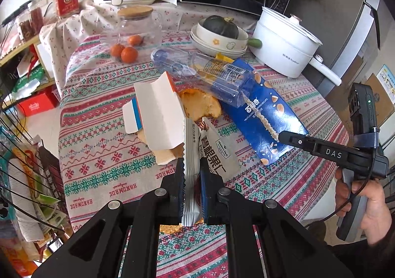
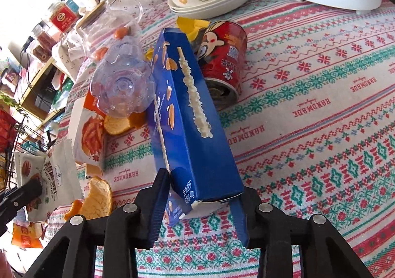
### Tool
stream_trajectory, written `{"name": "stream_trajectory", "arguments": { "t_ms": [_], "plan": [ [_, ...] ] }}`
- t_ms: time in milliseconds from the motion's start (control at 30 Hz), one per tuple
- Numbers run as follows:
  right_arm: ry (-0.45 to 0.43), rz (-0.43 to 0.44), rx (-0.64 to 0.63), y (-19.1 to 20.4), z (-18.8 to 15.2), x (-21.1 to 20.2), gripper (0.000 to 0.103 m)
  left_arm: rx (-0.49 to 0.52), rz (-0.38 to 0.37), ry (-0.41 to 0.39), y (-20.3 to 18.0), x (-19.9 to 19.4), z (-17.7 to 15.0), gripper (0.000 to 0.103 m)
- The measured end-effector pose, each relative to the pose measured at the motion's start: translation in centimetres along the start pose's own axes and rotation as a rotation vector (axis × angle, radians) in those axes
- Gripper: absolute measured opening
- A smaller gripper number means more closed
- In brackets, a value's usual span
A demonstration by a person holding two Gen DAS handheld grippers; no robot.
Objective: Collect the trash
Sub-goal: 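Grasp the silver snack wrapper with the left tool while the right tool grasps the blue box, then carry the blue box with the right tool over the white bin and release it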
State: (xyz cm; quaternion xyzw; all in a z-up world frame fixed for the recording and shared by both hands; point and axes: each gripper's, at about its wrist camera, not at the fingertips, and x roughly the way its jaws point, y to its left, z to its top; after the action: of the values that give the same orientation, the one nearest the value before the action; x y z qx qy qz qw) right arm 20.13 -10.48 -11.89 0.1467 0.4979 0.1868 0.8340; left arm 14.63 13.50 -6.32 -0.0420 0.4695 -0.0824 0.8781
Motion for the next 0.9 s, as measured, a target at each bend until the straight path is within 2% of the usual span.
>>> {"name": "stream_trajectory", "arguments": {
  "t_ms": [67, 133, 300, 567, 733, 800, 900],
  "plan": [
    [-0.011, 0.009, -0.016, 0.5, -0.1, -0.7, 0.029, 0.007, 0.001, 0.002, -0.2, -0.1, -0.1, 0.011],
    [-0.021, -0.002, -0.056, 1.3, -0.3, -1.7, 0.026, 0.016, 0.000, 0.001, -0.5, -0.2, -0.3, 0.011],
    [-0.014, -0.035, -0.130, 2.3, -1.3, -4.7, 0.025, 0.020, -0.020, -0.005, -1.0, -0.6, -0.6, 0.011],
    [0.034, -0.138, -0.171, 0.5, -3.4, -9.1, 0.026, 0.044, -0.035, 0.011, -2.5, -0.5, -1.0, 0.011],
    [0.077, -0.166, -0.165, -1.1, -4.3, -9.0, 0.030, 0.063, -0.040, 0.023, -3.8, -0.1, -1.1, 0.011],
    [0.094, -0.169, -0.152, -1.6, -4.3, -8.5, 0.039, 0.076, -0.039, 0.027, -4.3, 0.0, -1.1, 0.011],
    [0.111, -0.174, -0.147, -2.1, -4.0, -7.6, 0.045, 0.096, -0.034, 0.030, -5.2, 0.2, -1.1, 0.011]
  ]
}}
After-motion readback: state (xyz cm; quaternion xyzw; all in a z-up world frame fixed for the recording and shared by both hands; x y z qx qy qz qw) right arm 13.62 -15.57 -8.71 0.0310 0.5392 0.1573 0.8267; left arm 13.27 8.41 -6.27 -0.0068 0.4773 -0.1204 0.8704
